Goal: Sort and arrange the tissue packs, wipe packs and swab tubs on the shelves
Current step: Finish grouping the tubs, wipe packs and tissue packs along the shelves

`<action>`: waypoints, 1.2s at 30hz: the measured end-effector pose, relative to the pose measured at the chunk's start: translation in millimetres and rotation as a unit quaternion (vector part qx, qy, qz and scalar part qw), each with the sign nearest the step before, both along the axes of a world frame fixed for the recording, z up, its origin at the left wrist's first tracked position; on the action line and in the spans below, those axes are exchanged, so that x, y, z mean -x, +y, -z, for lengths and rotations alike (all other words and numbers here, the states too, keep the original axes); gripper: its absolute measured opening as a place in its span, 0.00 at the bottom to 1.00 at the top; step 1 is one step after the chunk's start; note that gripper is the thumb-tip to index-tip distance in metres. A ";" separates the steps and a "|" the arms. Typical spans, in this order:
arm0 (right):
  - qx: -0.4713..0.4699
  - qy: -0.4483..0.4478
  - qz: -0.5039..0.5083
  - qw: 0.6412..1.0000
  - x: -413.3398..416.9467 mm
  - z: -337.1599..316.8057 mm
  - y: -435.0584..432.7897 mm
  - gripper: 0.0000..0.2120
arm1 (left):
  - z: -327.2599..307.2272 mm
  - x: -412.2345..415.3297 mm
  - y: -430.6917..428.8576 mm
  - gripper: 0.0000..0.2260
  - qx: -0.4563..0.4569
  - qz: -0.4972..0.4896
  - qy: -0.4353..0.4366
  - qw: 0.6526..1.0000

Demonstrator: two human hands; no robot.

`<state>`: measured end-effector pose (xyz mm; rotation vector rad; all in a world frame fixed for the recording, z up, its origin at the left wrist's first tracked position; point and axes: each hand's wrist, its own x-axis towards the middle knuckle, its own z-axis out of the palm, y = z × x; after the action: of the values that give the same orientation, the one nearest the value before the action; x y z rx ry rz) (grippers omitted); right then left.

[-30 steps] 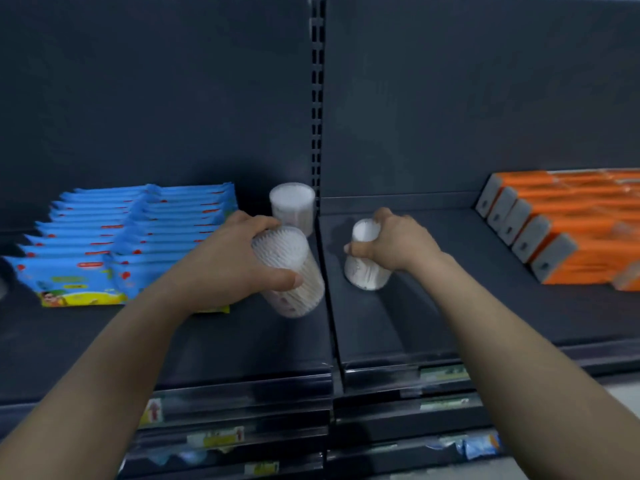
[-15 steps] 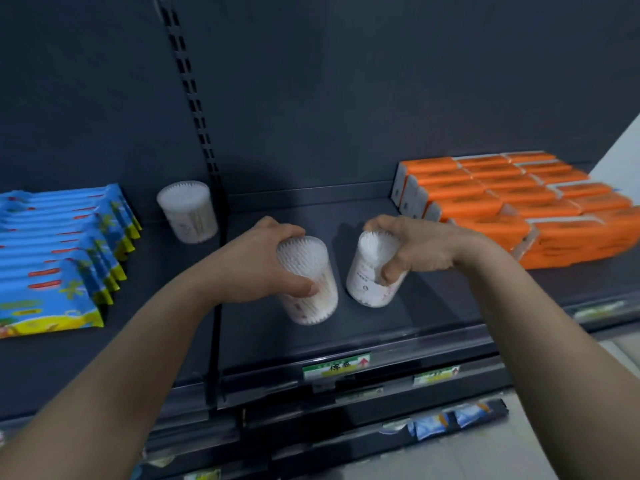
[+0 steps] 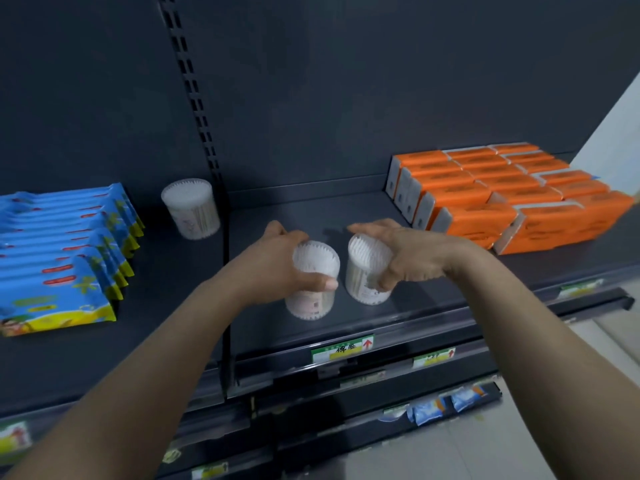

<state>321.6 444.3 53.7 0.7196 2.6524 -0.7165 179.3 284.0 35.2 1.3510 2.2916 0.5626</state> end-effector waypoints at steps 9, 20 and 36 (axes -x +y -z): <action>-0.004 0.053 0.050 0.997 1.5 1.7 -16.3 0.41 | -3.0 11.8 -7.0 0.35 0.029 0.056 -0.007 0.998; 0.008 0.034 0.055 0.998 6.4 2.3 -11.7 0.42 | 0.5 7.0 -9.6 0.33 0.020 0.038 0.004 0.999; -0.040 0.202 -0.015 0.978 103.9 -3.1 56.5 0.17 | 4.1 130.5 -8.9 0.26 -0.121 -0.352 0.152 0.915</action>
<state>217.8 500.9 56.8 0.6053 3.0667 -0.8289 48.9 275.2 31.1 0.6895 3.0557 0.9345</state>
